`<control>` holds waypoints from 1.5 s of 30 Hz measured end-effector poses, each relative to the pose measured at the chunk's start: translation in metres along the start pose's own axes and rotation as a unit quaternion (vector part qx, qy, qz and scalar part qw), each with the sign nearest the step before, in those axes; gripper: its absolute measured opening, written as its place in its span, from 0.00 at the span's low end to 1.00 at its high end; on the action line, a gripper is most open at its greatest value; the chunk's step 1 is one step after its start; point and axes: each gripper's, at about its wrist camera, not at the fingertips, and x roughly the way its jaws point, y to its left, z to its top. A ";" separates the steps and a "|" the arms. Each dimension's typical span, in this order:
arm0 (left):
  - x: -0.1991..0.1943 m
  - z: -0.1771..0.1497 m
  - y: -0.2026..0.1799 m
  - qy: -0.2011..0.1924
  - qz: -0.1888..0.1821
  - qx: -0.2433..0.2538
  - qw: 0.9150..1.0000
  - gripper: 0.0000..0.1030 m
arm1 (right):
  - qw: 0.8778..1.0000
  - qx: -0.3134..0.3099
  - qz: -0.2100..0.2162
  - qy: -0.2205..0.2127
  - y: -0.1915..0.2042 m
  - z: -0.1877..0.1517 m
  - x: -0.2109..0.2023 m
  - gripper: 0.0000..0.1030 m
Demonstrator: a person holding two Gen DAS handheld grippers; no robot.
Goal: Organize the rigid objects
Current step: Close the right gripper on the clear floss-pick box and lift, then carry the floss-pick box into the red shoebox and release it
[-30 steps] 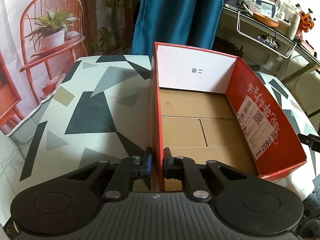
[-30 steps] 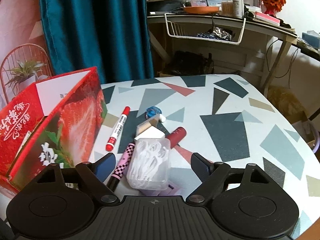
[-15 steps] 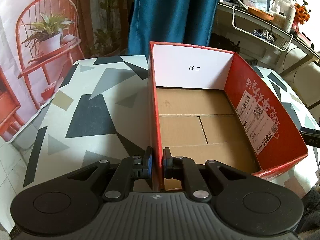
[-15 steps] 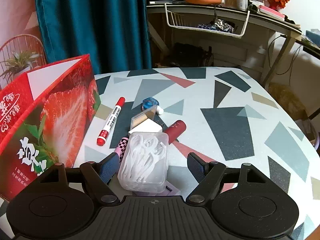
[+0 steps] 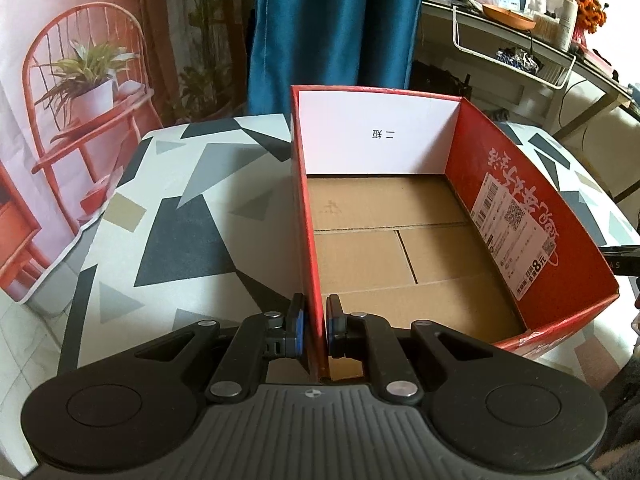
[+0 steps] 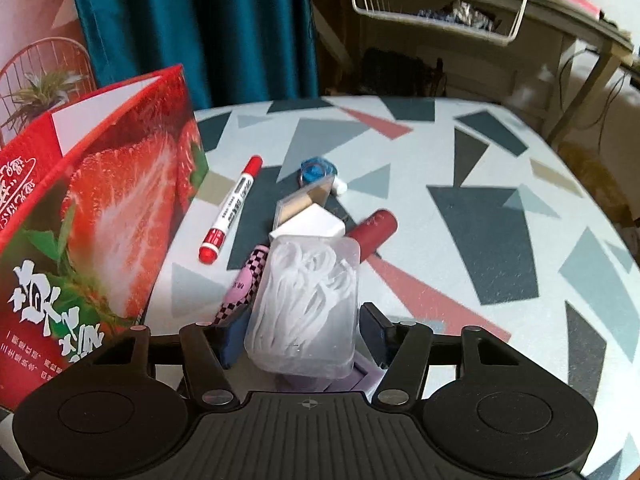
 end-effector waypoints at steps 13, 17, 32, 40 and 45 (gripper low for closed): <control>-0.002 -0.002 0.000 -0.001 0.001 -0.016 1.000 0.11 | 0.999 -0.033 0.006 -0.029 -0.003 0.017 -0.020 0.49; -0.002 -0.004 0.001 -0.004 -0.001 -0.023 1.000 0.11 | 0.998 -0.030 0.017 -0.045 -0.003 0.031 -0.031 0.49; -0.002 -0.005 0.004 -0.009 -0.006 -0.038 0.999 0.11 | 0.966 -0.170 0.135 -0.141 0.075 0.126 -0.041 0.49; -0.002 -0.006 0.003 -0.011 -0.007 -0.037 0.999 0.11 | 0.959 -0.197 0.172 -0.112 0.112 0.114 -0.020 0.49; -0.002 -0.006 0.003 -0.012 -0.006 -0.039 0.999 0.11 | 0.959 -0.201 0.165 -0.109 0.118 0.108 -0.017 0.50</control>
